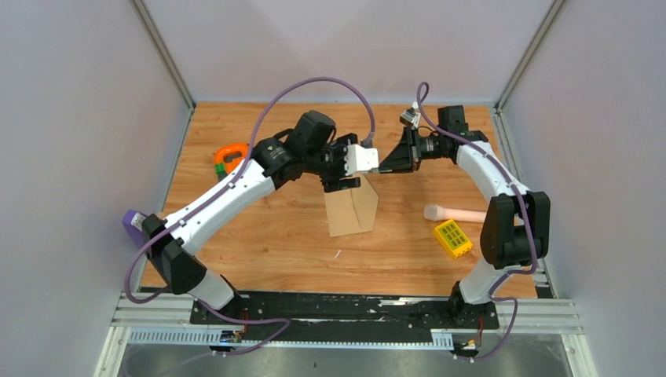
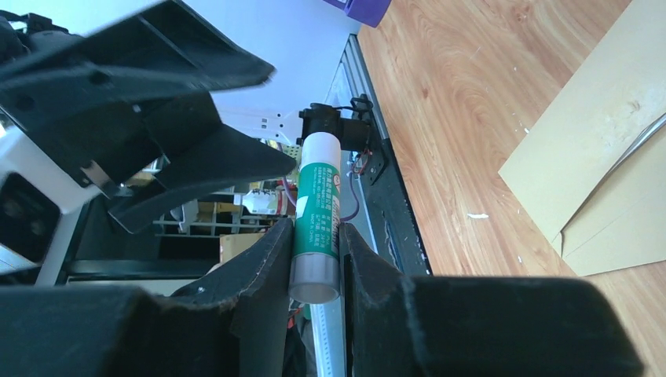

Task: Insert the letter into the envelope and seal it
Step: Open the solid glue cap from the solid glue.

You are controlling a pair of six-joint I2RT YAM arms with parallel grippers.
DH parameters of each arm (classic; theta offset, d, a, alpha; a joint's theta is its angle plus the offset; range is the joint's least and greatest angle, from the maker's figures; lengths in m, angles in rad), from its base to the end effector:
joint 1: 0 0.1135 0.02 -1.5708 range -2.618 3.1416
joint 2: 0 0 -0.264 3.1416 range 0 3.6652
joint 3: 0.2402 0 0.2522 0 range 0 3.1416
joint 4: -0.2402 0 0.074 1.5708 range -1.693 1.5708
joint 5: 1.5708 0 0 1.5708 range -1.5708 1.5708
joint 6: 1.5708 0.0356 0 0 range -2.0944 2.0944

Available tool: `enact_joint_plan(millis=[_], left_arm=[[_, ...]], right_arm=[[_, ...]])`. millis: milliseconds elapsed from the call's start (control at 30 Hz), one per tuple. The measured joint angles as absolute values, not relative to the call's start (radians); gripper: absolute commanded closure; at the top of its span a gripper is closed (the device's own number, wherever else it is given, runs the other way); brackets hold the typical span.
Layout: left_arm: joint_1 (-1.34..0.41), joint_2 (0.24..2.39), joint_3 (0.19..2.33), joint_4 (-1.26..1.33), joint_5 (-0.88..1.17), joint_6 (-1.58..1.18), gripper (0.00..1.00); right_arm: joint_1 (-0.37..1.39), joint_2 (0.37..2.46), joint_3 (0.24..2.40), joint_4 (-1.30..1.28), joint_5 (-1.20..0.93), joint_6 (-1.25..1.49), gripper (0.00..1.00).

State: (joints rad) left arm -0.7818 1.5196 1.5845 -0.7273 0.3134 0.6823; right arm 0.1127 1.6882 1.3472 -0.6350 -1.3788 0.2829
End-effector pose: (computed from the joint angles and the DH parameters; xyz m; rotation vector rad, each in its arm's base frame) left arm 0.2279 -0.2418 0.3866 1.6104 1.5359 -0.4040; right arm 0.3410 0.0738 0.2834 -0.3631 2.2170 1.8916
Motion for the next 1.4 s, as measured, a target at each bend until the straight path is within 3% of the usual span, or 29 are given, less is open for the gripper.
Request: enact_joint_plan(millis=[433, 567, 700, 933, 1200, 1400], left_arm=[[-0.867, 1.604, 1.545, -0.690, 0.231, 0.652, 0.47], [-0.860, 1.604, 1.504, -0.627, 0.235, 0.593, 0.42], [-0.799, 1.604, 1.466, -0.559, 0.367, 0.470, 0.35], [-0.629, 1.607, 1.402, -0.369, 0.635, 0.187, 0.35], [-0.636, 1.642, 1.358, -0.107, 0.905, -0.131, 0.43], [-0.654, 1.650, 1.299, 0.001, 0.966, -0.234, 0.50]], right_arm=[[0.112, 1.687, 1.268, -0.538, -1.409, 0.349, 1.00], [0.109, 1.687, 1.247, -0.506, -1.436, 0.361, 1.00], [0.089, 1.687, 1.240, -0.483, -1.487, 0.362, 1.00], [0.041, 1.681, 1.190, -0.419, -1.523, 0.366, 1.00], [0.040, 1.608, 1.041, -0.205, -1.530, 0.511, 1.00], [0.036, 1.574, 1.037, -0.107, -1.549, 0.569, 1.00]])
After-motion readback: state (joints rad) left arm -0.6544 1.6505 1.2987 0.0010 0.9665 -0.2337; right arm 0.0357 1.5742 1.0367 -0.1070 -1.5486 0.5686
